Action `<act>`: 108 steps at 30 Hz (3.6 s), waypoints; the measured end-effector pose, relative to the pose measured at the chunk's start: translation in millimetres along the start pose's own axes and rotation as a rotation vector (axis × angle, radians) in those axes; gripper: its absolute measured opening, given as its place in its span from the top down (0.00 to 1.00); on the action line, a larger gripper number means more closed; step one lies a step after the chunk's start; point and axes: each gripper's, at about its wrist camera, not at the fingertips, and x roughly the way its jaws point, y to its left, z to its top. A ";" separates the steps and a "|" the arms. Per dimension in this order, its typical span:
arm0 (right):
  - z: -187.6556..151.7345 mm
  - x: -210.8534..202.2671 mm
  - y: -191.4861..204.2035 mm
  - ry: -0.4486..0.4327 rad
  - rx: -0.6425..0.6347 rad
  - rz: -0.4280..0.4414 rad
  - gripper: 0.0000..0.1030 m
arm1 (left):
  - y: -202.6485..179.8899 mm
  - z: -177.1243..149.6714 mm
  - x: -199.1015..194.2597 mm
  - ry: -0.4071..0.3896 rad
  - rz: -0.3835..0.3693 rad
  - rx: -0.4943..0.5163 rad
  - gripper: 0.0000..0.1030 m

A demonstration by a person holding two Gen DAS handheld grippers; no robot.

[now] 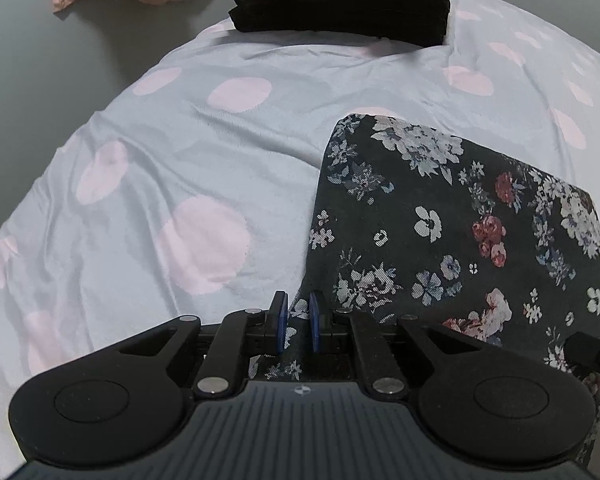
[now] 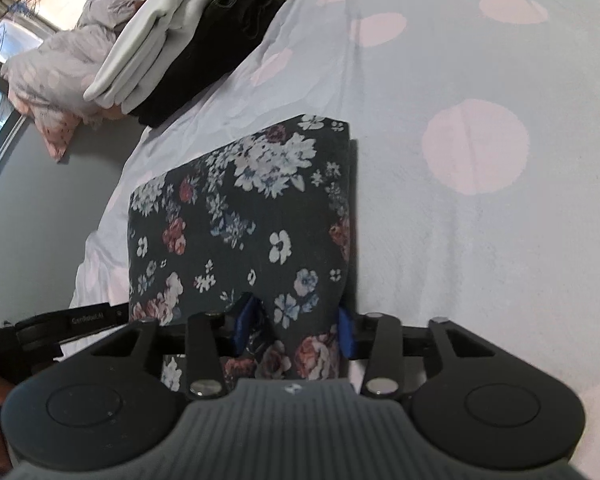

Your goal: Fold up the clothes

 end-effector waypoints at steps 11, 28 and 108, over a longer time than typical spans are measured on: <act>4.7 -46.9 6.1 -0.117 0.052 0.105 0.89 | 3.9 -1.1 -1.9 0.020 -0.109 -0.018 0.92; 6.8 -125.2 -100.2 -0.155 0.118 -0.168 0.88 | -106.0 -23.6 -23.2 0.112 -0.384 0.268 0.94; 19.1 -105.7 -111.7 -0.286 0.186 -0.097 0.89 | -79.2 18.4 43.2 0.162 -0.859 -0.154 0.71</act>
